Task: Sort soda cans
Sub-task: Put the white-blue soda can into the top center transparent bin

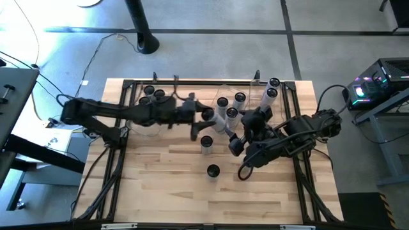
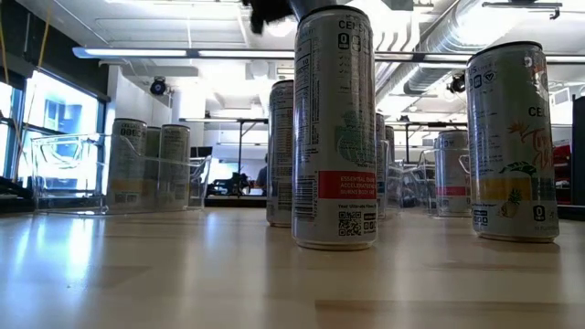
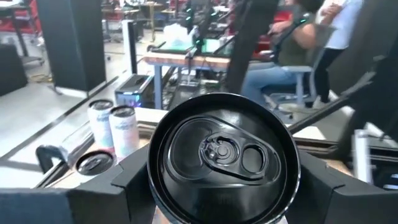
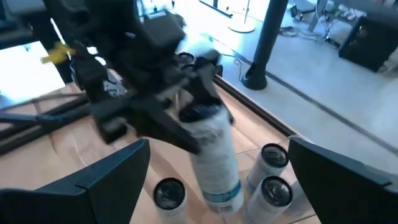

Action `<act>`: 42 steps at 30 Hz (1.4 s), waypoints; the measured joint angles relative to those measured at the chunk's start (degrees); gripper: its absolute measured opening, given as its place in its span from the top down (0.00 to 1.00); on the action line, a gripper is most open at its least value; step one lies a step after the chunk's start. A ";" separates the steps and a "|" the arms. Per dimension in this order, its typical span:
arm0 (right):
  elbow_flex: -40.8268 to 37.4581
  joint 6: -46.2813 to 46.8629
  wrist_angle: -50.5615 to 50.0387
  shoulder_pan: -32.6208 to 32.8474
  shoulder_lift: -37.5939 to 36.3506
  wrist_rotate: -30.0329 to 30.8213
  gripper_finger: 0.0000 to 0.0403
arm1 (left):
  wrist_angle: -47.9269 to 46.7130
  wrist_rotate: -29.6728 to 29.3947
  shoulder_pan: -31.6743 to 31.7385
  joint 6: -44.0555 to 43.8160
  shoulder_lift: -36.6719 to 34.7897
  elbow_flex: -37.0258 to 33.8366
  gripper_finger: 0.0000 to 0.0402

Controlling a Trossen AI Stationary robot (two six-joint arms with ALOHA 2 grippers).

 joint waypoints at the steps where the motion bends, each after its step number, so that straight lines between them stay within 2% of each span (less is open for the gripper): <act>1: 0.00 -1.15 0.00 0.00 0.00 0.00 0.06 | 1.02 -0.07 0.62 -0.06 1.37 0.00 0.39; 6: 0.00 -6.60 -0.05 0.01 0.00 1.20 0.06 | 6.13 -0.13 3.82 -3.98 6.89 1.47 0.39; 11: 0.00 -10.50 -0.04 -0.46 -0.11 2.99 0.06 | 6.49 -1.74 5.88 -2.86 11.14 5.86 0.39; 18: -0.02 -11.37 -0.06 -1.31 -0.43 2.98 0.06 | 3.53 -0.18 8.51 -2.24 15.92 9.69 0.39; 22: -0.02 -9.73 -0.06 -1.22 -1.66 4.60 0.06 | 1.14 6.57 9.46 -6.07 13.55 9.39 0.39; 25: -0.02 -9.62 -0.07 -1.29 -2.34 5.51 0.06 | 0.31 9.80 8.45 -4.92 11.25 9.16 0.39; 29: -0.02 -9.52 -0.02 -2.10 -2.36 6.98 0.06 | -4.94 10.34 8.30 -1.39 6.38 9.33 0.39; 35: -0.02 -8.66 0.03 -3.54 -2.36 7.19 0.06 | -13.21 9.28 9.34 4.51 3.04 9.25 0.39; 39: -0.02 -8.01 0.61 -3.92 -2.36 7.19 0.06 | -19.28 9.75 10.13 7.47 2.49 8.32 0.39; 42: -0.04 -7.94 1.64 -3.93 -2.36 7.20 0.06 | -17.69 9.22 10.59 8.15 3.57 4.93 0.39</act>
